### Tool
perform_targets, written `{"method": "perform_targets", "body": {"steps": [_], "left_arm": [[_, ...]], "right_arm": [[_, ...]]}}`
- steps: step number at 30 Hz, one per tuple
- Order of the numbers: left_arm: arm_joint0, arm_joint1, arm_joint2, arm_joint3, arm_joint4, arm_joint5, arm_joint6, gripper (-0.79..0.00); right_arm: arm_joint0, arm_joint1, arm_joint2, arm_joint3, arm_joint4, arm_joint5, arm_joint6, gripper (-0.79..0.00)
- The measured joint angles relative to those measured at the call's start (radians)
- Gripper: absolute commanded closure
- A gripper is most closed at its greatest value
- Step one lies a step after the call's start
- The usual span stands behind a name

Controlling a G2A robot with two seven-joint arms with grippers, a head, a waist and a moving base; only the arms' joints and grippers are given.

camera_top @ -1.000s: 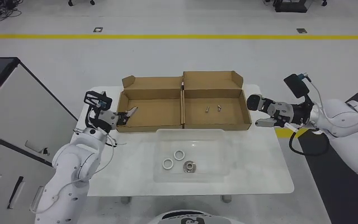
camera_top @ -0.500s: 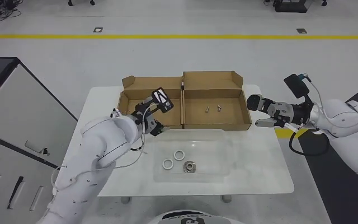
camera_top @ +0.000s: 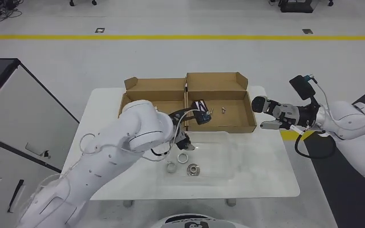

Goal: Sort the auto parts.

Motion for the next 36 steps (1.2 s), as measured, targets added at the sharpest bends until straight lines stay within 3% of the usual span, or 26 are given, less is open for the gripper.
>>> {"method": "perform_targets", "body": {"steps": [10,15,26,36], "left_arm": [[-0.184,-0.012,0.259,0.146,-0.204,0.069,0.0,-0.785],[-0.231,-0.02,0.331,0.194,-0.249,0.096,0.0,-0.785],[-0.234,-0.051,0.407,0.302,-0.205,0.087,0.035,-0.785],[-0.211,-0.069,0.43,0.354,-0.178,0.086,0.081,-0.785]], "right_arm": [[0.0,0.0,0.0,0.0,0.0,0.0,0.0,-0.785],[0.0,0.0,0.0,0.0,0.0,0.0,0.0,-0.785],[0.0,0.0,0.0,0.0,0.0,0.0,0.0,-0.785],[0.0,0.0,0.0,0.0,0.0,0.0,0.0,-0.785]]}}
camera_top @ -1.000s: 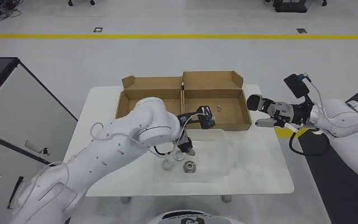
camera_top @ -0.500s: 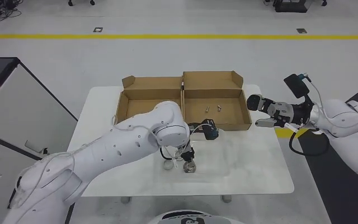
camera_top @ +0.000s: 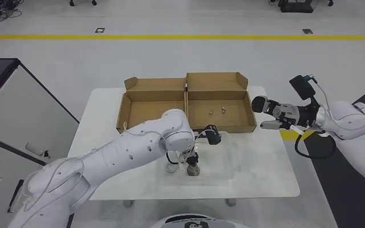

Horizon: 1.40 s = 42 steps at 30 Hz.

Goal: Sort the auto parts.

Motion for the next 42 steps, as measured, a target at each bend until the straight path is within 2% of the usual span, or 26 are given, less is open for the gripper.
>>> {"method": "perform_targets", "body": {"steps": [21,33,35,36,37,40,42], "left_arm": [[0.013,-0.002,0.019,-0.011,0.066,-0.007,0.005,-0.785],[0.006,-0.038,0.058,-0.008,0.097,-0.009,-0.034,-0.785],[0.007,-0.044,0.069,-0.006,0.115,-0.005,-0.049,-0.736],[0.009,-0.047,0.074,-0.006,0.119,-0.002,-0.054,-0.637],[0.011,-0.049,0.077,-0.006,0.121,-0.002,-0.058,-0.597],[0.016,-0.055,0.085,-0.005,0.125,-0.002,-0.072,-0.628],[0.02,-0.059,0.089,-0.007,0.124,-0.007,-0.076,-0.566]], "right_arm": [[0.0,0.0,0.0,0.0,0.0,0.0,0.0,-0.785],[0.0,0.0,0.0,0.0,0.0,0.0,0.0,-0.785],[0.0,0.0,0.0,0.0,0.0,0.0,0.0,-0.785],[0.0,0.0,0.0,0.0,0.0,0.0,0.0,-0.785],[0.0,0.0,0.0,0.0,0.0,0.0,0.0,-0.785],[0.0,0.0,0.0,0.0,0.0,0.0,0.0,-0.785],[0.0,0.0,0.0,0.0,0.0,0.0,0.0,-0.785]]}}
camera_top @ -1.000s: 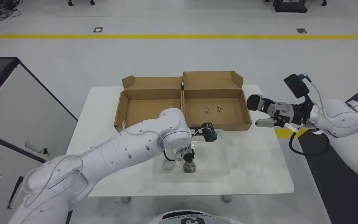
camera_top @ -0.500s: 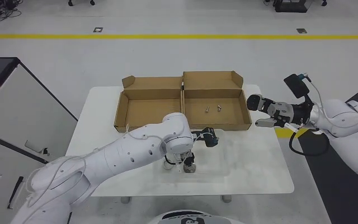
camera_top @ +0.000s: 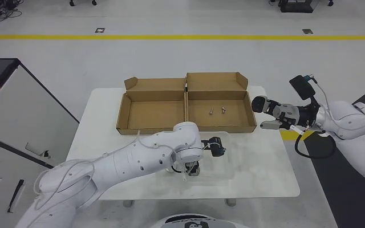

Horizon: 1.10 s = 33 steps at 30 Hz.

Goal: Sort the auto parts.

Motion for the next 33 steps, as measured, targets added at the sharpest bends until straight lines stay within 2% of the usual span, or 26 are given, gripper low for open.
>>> {"method": "perform_targets", "body": {"steps": [10,25,33], "left_arm": [[0.01,-0.015,0.016,0.01,-0.007,-0.024,-0.005,-0.379],[0.005,-0.058,0.056,0.068,-0.021,-0.052,-0.005,-0.391],[-0.004,-0.067,0.05,0.086,-0.015,-0.049,-0.005,-0.4]], "right_arm": [[0.0,0.0,0.0,0.0,0.0,0.0,0.0,-0.785],[0.0,0.0,0.0,0.0,0.0,0.0,0.0,-0.785],[0.0,0.0,0.0,0.0,0.0,0.0,0.0,-0.785]]}}
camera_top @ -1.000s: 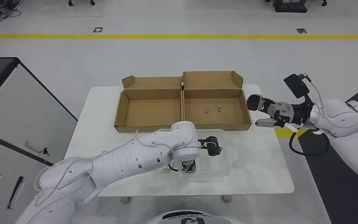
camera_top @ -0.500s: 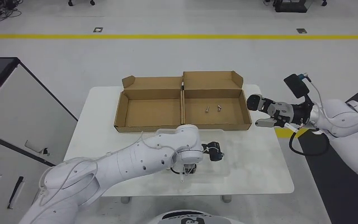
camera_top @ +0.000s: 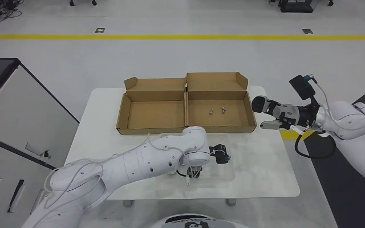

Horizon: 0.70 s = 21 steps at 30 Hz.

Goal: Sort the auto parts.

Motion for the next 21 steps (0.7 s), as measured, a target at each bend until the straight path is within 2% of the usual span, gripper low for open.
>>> {"method": "perform_targets", "body": {"steps": [3,11,18,21], "left_arm": [[-0.008,0.0,0.009,0.011,-0.008,-0.007,0.0,-0.428],[-0.029,-0.005,0.038,0.027,-0.051,-0.024,0.0,-0.431],[-0.027,-0.015,0.038,0.049,-0.04,-0.023,0.0,-0.496],[-0.027,-0.02,0.038,0.058,-0.034,-0.02,0.0,-0.456]], "right_arm": [[0.0,0.0,0.0,0.0,0.0,0.0,0.0,-0.785],[0.0,0.0,0.0,0.0,0.0,0.0,0.0,-0.785],[0.0,0.0,0.0,0.0,0.0,0.0,0.0,-0.785],[0.0,0.0,0.0,0.0,0.0,0.0,0.0,-0.785]]}}
